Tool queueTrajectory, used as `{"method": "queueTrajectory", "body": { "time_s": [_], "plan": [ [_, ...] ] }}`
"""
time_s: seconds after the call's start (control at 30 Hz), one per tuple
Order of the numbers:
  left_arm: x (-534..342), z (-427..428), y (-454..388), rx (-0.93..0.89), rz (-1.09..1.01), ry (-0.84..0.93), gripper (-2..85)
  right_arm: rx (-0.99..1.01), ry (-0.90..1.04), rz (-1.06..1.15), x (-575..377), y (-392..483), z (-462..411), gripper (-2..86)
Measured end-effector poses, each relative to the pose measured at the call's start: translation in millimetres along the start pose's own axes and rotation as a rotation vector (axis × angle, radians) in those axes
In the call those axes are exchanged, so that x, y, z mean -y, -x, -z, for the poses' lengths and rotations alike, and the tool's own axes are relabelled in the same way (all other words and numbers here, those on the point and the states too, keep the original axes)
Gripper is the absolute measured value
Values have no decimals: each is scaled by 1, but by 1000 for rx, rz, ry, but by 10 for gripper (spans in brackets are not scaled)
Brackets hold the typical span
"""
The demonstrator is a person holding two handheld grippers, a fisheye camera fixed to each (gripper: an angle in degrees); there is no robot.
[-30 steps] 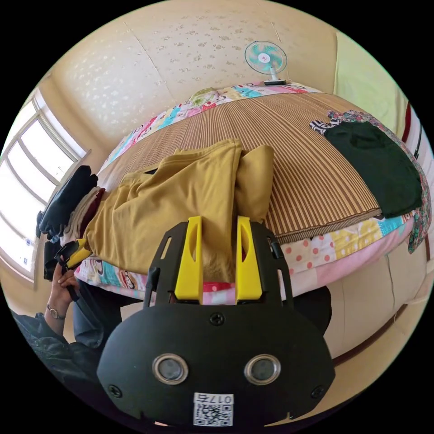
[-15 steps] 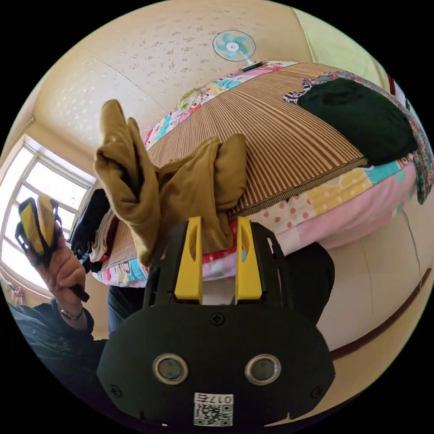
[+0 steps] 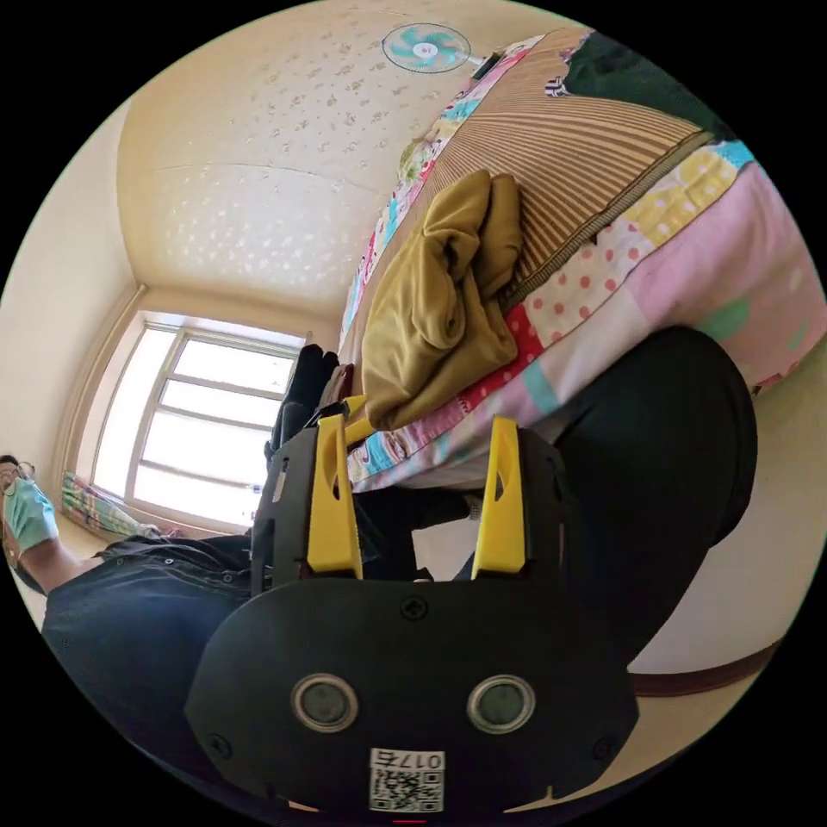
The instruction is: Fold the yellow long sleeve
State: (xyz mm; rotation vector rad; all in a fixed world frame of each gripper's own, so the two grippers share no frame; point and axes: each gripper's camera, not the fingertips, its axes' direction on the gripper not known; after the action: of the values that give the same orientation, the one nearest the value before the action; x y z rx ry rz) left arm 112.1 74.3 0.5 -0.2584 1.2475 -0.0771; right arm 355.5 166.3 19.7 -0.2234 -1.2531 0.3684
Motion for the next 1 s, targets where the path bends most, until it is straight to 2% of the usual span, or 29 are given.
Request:
{"method": "queueTrajectory", "body": {
  "time_s": [0.07, 0.2, 0.27, 0.3, 0.4, 0.5, 0.57, 0.6, 0.67, 0.73, 0.8, 0.9, 1.0],
  "plan": [
    [-4, -7, -1, -159, 3, 65, 73, 94, -1, -55, 3, -13, -4, 242],
    [-30, 7, -36, -272, -176, 154, 54, 335, -67, -115, 7, -37, -5, 256],
    [-62, 33, -67, -275, -345, 171, 51, 476, -123, -117, 10, -42, -3, 230],
    [-71, 39, -72, -262, -377, 175, 52, 516, -128, -122, 14, -40, -3, 183],
    [-117, 87, -84, -131, -451, 80, 57, 343, -20, 127, 30, 19, -14, 119],
    [-168, 152, -84, 44, -521, -60, 66, 232, 122, 408, 53, 106, -46, 98],
    [-214, 208, -68, 164, -481, -233, 69, 218, 191, 581, 64, 165, -71, 93],
    [-223, 219, -62, 179, -460, -266, 71, 238, 212, 681, 69, 206, -89, 92],
    [-256, 260, -33, 207, -346, -365, 80, 313, 211, 802, 74, 264, -118, 90],
    [-277, 282, -10, 232, -250, -431, 85, 469, 177, 918, 78, 337, -162, 90],
    [-297, 300, 11, 244, -158, -504, 87, 598, 147, 927, 82, 386, -203, 90],
    [-330, 320, 32, 242, -63, -633, 88, 772, 102, 777, 84, 450, -293, 92],
    [-353, 326, 49, 225, -2, -708, 88, 788, 62, 575, 71, 486, -401, 92]
  ]
}}
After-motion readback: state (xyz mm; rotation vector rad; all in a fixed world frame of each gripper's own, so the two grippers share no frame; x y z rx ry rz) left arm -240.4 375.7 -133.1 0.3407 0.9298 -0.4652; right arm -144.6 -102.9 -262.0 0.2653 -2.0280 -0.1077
